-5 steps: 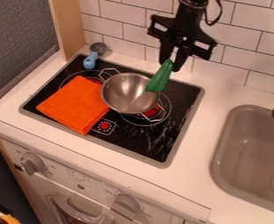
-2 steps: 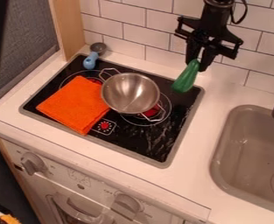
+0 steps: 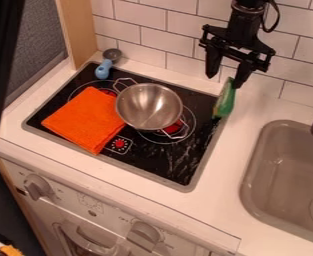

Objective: Take the green object out of the pan and put it to the left side if the sink

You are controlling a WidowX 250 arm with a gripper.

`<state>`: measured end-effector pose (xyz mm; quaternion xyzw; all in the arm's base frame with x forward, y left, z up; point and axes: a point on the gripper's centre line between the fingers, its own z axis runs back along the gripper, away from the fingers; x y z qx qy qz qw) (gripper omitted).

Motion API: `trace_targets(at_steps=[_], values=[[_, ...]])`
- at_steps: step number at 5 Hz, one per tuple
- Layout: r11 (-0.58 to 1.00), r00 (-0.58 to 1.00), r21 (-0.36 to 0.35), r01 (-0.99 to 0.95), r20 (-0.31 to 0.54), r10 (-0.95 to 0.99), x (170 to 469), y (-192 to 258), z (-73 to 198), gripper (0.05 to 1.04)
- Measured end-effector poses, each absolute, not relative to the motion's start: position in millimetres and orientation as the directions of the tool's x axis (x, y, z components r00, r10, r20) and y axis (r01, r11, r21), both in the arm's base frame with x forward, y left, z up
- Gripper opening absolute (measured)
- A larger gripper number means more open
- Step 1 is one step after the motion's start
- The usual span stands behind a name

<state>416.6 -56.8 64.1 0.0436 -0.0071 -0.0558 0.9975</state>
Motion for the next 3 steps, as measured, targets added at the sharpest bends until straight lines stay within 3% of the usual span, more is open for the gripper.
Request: trace_targets(at_steps=[1, 2, 3], values=[[0.995, 0.995, 0.041, 0.095, 0.030, -0.096, 410, -50, 75, 1.014], [0.998, 0.995, -0.012, 0.063, 0.079, -0.062, 403, -35, 95, 1.009], [0.995, 0.993, -0.014, 0.098, 0.069, -0.097, 398, -29, 88, 1.004]])
